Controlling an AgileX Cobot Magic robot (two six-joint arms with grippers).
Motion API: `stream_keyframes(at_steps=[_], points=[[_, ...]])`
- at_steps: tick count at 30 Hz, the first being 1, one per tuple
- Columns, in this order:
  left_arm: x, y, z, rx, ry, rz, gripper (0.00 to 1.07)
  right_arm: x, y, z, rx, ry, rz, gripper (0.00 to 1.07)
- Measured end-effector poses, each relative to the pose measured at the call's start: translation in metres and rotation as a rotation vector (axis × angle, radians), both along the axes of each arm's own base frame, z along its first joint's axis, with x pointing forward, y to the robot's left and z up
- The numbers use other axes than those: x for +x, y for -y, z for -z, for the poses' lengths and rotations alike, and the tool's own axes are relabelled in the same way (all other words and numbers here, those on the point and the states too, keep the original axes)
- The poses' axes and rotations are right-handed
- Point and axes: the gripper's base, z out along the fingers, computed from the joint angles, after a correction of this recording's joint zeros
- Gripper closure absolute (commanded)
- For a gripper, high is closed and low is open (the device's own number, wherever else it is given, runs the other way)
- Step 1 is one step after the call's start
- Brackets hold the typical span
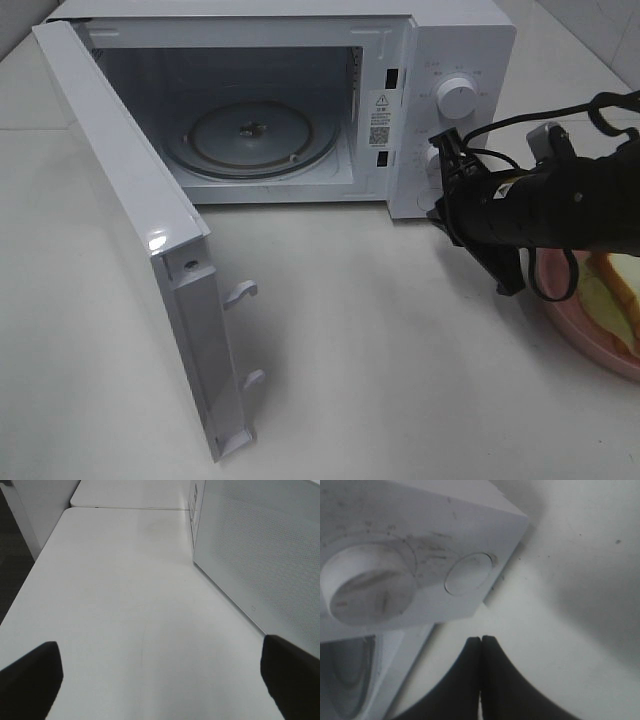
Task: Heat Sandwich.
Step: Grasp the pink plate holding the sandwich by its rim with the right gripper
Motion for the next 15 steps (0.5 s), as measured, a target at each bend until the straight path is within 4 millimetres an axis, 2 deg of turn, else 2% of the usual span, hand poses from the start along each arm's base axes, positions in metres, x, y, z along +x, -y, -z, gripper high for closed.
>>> stream_keyframes(at_steps=[4, 8, 13, 15], points=[[0.000, 0.000, 0.000, 0.000, 0.000, 0.000, 0.03, -0.008, 0.000, -0.006, -0.054, -0.052, -0.083, 1.03], [0.000, 0.000, 0.000, 0.000, 0.000, 0.000, 0.03, -0.021, -0.001, -0.015, -0.177, -0.111, -0.280, 1.02], [0.000, 0.000, 0.000, 0.000, 0.000, 0.000, 0.03, -0.028, -0.001, -0.020, -0.261, -0.128, -0.421, 1.01], [0.000, 0.000, 0.000, 0.000, 0.000, 0.000, 0.03, -0.036, 0.000, -0.026, -0.341, -0.144, -0.562, 1.00]])
